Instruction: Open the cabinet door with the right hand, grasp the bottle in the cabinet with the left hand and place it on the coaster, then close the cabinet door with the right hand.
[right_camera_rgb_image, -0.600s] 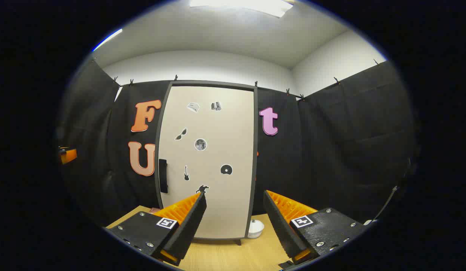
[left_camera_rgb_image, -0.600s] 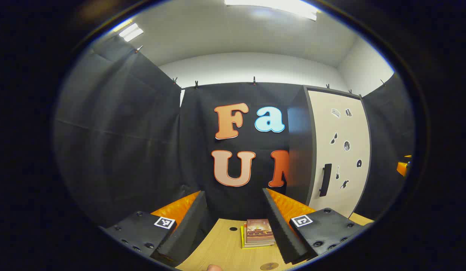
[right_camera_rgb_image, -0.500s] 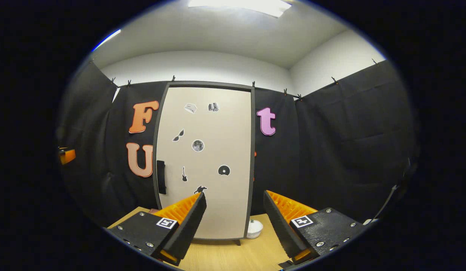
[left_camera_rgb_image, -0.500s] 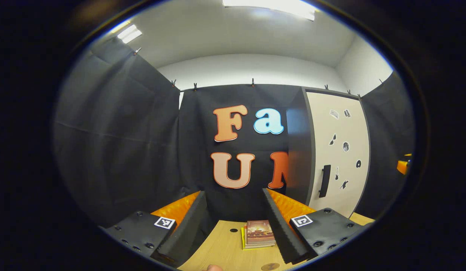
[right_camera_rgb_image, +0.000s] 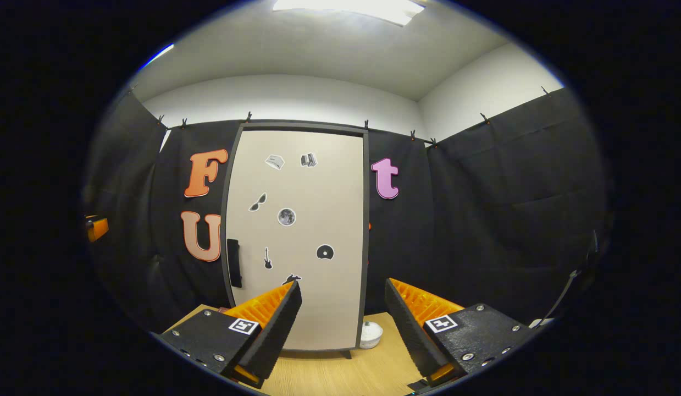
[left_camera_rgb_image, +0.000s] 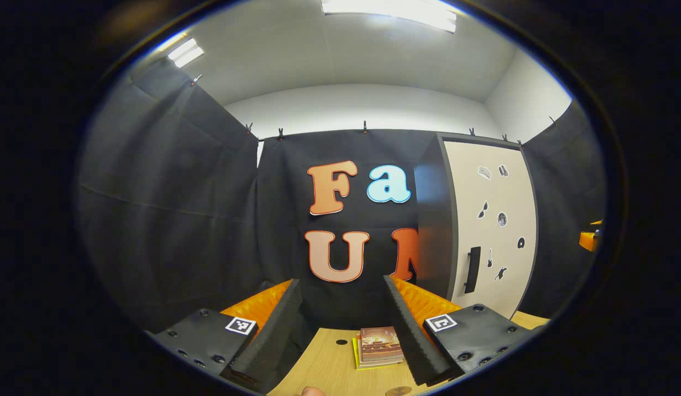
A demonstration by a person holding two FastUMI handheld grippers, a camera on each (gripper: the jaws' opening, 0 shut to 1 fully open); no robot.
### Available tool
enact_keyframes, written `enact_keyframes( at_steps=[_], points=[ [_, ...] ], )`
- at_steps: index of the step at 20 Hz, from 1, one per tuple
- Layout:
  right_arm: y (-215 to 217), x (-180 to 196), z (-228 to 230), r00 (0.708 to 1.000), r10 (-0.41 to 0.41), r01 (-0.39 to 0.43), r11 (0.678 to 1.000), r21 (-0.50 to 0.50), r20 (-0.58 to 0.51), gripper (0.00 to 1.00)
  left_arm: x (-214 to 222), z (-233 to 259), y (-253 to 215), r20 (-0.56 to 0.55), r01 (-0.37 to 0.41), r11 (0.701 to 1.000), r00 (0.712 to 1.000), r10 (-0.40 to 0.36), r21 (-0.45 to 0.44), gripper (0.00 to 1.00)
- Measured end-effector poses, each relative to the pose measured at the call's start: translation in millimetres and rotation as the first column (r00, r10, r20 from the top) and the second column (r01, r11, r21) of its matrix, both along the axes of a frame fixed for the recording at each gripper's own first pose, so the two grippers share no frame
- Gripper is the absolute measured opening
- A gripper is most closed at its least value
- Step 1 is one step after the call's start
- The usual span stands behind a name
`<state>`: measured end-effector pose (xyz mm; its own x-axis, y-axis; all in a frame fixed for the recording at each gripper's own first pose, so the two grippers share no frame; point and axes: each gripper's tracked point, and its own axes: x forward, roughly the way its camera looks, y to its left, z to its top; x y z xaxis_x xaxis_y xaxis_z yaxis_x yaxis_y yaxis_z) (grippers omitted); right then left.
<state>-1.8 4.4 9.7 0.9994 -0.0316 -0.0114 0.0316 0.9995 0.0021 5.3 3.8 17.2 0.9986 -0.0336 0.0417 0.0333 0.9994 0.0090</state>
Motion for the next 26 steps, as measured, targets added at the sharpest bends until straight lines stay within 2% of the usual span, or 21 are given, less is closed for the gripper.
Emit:
enact_keyframes(
  at_steps=[8,17,26],
  points=[
    [45.3,32.2,-7.6,0.998,0.059,-0.058,0.998,0.025,-0.024,0.94,9.0,-11.6,6.7,-0.021,0.005,1.000,1.000,-0.005,0.001,0.96],
    [146.9,98.2,-26.4,0.974,0.220,-0.215,0.973,0.087,-0.053,0.94,5.4,-24.6,41.0,-0.045,-0.062,0.998,0.997,0.063,0.024,0.96],
    [225.7,163.2,-50.8,0.951,0.295,-0.284,0.952,0.114,-0.093,0.95,0.9,-40.4,80.1,-0.075,-0.140,0.990,0.987,0.143,0.032,0.96]
  ],
)
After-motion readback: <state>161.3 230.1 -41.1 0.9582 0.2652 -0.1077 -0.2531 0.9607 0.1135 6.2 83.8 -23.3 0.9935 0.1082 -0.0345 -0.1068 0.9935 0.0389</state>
